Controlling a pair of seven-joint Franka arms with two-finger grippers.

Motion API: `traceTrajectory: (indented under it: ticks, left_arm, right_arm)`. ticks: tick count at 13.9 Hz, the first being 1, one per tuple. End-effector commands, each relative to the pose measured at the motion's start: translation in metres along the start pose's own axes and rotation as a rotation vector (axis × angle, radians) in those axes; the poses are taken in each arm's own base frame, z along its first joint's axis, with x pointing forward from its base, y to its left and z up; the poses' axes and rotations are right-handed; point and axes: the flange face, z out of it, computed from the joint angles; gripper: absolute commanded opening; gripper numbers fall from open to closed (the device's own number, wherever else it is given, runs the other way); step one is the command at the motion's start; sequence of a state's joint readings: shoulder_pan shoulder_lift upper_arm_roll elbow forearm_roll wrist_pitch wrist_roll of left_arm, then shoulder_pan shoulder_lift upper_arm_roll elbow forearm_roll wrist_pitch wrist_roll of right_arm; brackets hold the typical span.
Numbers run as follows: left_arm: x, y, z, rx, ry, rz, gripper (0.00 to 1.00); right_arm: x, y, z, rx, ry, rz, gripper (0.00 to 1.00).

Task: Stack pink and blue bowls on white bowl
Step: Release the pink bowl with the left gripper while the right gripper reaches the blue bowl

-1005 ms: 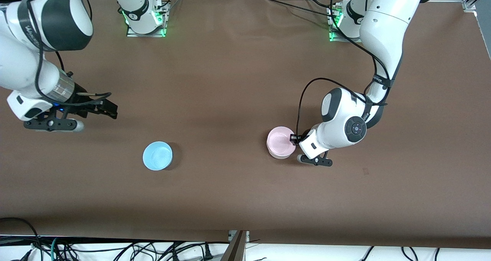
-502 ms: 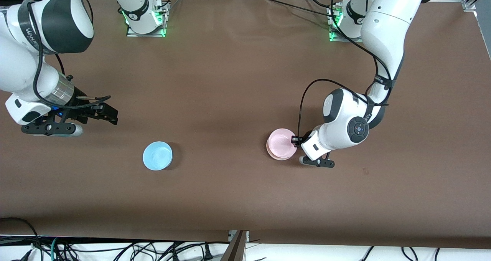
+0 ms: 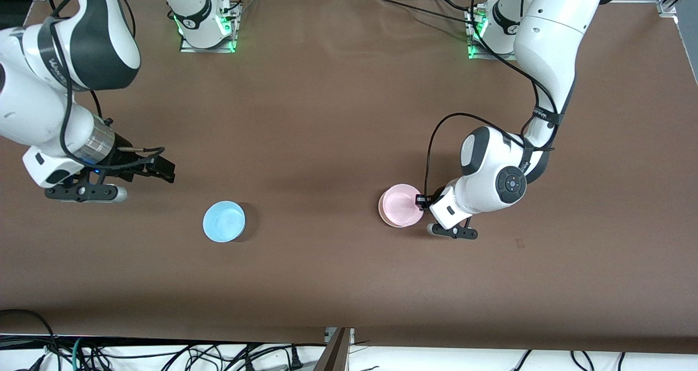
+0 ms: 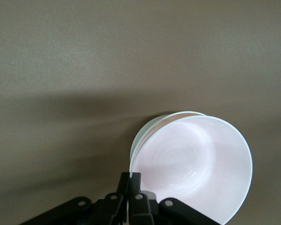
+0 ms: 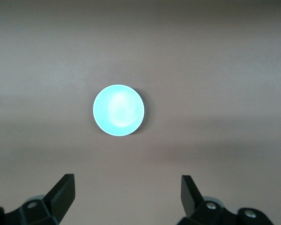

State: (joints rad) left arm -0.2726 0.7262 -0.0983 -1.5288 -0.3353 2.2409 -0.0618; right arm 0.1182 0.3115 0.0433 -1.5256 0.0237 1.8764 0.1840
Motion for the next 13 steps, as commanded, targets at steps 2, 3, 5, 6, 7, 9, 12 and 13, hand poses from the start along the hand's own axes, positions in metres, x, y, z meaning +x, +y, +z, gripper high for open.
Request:
traceTrajectory:
  ticks: [2,3,5,6,7,9,12,13]
  left_arm:
    - [0.007,0.002,0.009,0.004,0.035,-0.003,0.00]
    - [0.006,0.002,0.014,0.005,0.031,-0.022,0.00]
    - [0.006,0.003,0.016,0.004,0.030,-0.053,0.37]
    - [0.007,0.003,0.013,0.003,0.033,-0.063,0.52]
    - [0.007,0.004,0.008,0.002,0.038,-0.070,0.78]
    - [0.010,0.001,-0.017,-0.001,0.059,-0.076,1.00]
    - [0.007,-0.037,-0.105,0.049,0.042,-0.123,1.00]
    - [0.000,-0.054,-0.143,0.061,0.014,-0.151,1.00]
  right_arm:
    - [0.020,0.003,0.066,-0.005,-0.037,-0.007,1.00]
    - [0.029,0.007,0.095,-0.008,-0.036,-0.035,1.00]
    - [0.042,0.014,0.148,-0.015,-0.017,-0.089,1.00]
    - [0.045,0.015,0.166,-0.016,-0.018,-0.089,1.00]
    - [0.046,0.016,0.183,-0.014,-0.020,-0.086,1.00]
    - [0.047,0.015,0.206,-0.014,-0.025,-0.083,1.00]
    - [0.046,0.016,0.234,-0.013,-0.040,-0.083,0.88]
    - [0.047,0.017,0.243,-0.012,-0.036,-0.076,0.86]
